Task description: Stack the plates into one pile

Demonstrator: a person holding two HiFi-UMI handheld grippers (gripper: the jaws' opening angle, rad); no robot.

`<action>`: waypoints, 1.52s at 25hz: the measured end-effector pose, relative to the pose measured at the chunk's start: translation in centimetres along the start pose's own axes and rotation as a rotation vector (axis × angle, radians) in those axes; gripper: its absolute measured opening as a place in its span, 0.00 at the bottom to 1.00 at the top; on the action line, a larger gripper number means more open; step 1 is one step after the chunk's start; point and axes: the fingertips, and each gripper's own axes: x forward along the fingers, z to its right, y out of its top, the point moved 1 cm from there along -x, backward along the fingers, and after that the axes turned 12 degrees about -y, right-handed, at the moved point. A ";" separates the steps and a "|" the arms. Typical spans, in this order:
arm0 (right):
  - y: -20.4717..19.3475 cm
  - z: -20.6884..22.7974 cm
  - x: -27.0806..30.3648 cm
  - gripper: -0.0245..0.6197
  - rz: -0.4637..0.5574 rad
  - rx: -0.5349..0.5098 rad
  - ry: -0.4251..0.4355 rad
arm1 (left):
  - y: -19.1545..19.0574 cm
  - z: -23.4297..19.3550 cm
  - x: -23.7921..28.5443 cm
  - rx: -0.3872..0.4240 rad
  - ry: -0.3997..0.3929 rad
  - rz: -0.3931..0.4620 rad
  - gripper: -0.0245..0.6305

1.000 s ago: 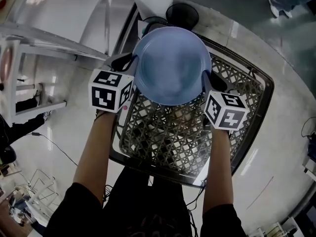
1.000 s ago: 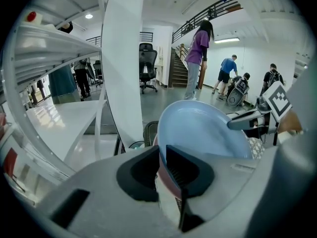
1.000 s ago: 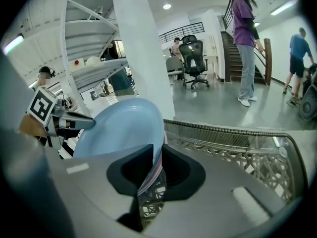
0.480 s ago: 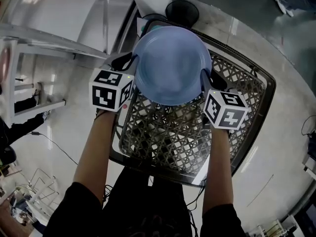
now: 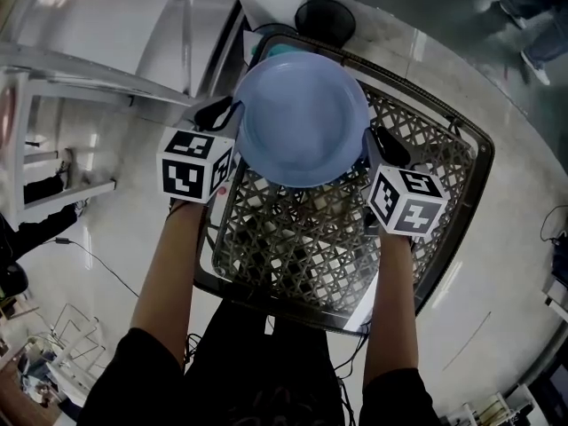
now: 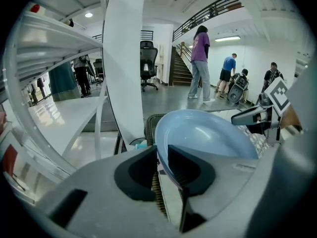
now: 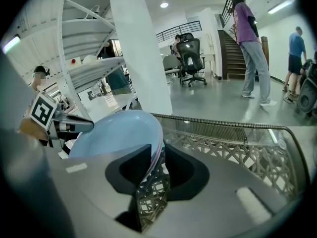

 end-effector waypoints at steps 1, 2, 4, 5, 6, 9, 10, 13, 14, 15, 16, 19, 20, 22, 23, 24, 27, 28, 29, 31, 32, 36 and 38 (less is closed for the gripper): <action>0.0 0.0 -0.1 0.18 0.002 0.000 -0.001 | 0.1 0.0 0.0 0.000 0.000 0.003 0.13; 0.0 0.0 -0.2 0.18 0.004 0.000 -0.001 | 0.1 0.1 -0.1 0.002 -0.001 0.006 0.13; 0.1 -0.1 -0.3 0.18 0.008 -0.002 0.000 | 0.3 0.1 -0.2 0.010 0.000 0.012 0.13; 0.1 -0.1 -0.4 0.18 0.009 -0.003 0.000 | 0.3 0.1 -0.4 0.013 0.001 0.015 0.13; 0.1 -0.2 -0.5 0.18 0.010 -0.003 0.000 | 0.3 0.1 -0.5 0.015 0.002 0.018 0.13; 0.3 -0.3 -0.9 0.18 0.016 -0.006 -0.001 | 0.6 0.0 -1.2 0.019 0.009 0.030 0.13; 0.3 -0.4 -1.1 0.18 0.019 -0.007 -0.001 | 0.6 0.0 -1.4 0.022 0.011 0.034 0.13; 0.6 -0.6 -1.6 0.15 0.030 -0.008 -0.003 | 0.7 0.3 -1.9 0.034 0.005 0.042 0.11; 0.7 -0.7 -1.8 0.15 0.034 -0.008 -0.002 | 0.7 0.4 -2.0 0.037 0.003 0.043 0.10; 0.8 -0.8 -2.0 0.14 0.038 -0.010 -0.002 | 0.8 0.5 -2.2 0.039 0.002 0.044 0.10; 0.9 -0.9 -2.1 0.13 0.042 -0.012 -0.001 | 0.8 0.6 -2.3 0.041 0.000 0.045 0.09; 1.1 -1.2 -2.7 0.08 0.058 -0.015 -0.004 | 0.9 1.0 -2.7 0.052 -0.005 0.053 0.04; 1.2 -1.2 -3.0 0.06 0.064 -0.014 -0.005 | 1.0 1.1 -2.9 0.056 -0.005 0.057 0.02; 1.4 -1.4 -3.5 0.06 0.071 -0.012 -0.003 | 1.1 1.4 -3.3 0.059 -0.009 0.063 0.03; 1.4 -1.5 -3.7 0.06 0.076 -0.011 -0.002 | 1.2 1.6 -3.5 0.060 -0.013 0.067 0.03; 1.5 -1.6 -4.0 0.06 0.082 -0.010 -0.001 | 1.2 1.8 -3.7 0.063 -0.018 0.072 0.03; 1.8 -2.0 -4.8 0.06 0.103 -0.007 -0.001 | 1.4 2.4 -4.3 0.076 -0.028 0.084 0.03; 1.9 -2.1 -5.1 0.06 0.109 -0.007 -0.002 | 1.5 2.7 -4.5 0.079 -0.031 0.089 0.03; 2.0 -2.2 -5.4 0.06 0.115 -0.006 -0.003 | 1.6 2.9 -4.7 0.082 -0.036 0.096 0.03; 2.1 -2.4 -6.0 0.06 0.128 -0.001 -0.007 | 1.9 3.3 -5.1 0.089 -0.044 0.110 0.03; 2.2 -2.5 -6.3 0.06 0.135 0.001 -0.009 | 2.1 3.5 -5.2 0.092 -0.047 0.116 0.03; 2.9 -2.7 -7.6 0.06 0.162 0.008 -0.017 | 2.9 4.3 -6.0 0.103 -0.060 0.145 0.03; 3.3 -2.8 -8.3 0.06 0.180 0.011 -0.018 | 3.4 4.8 -6.4 0.113 -0.064 0.156 0.03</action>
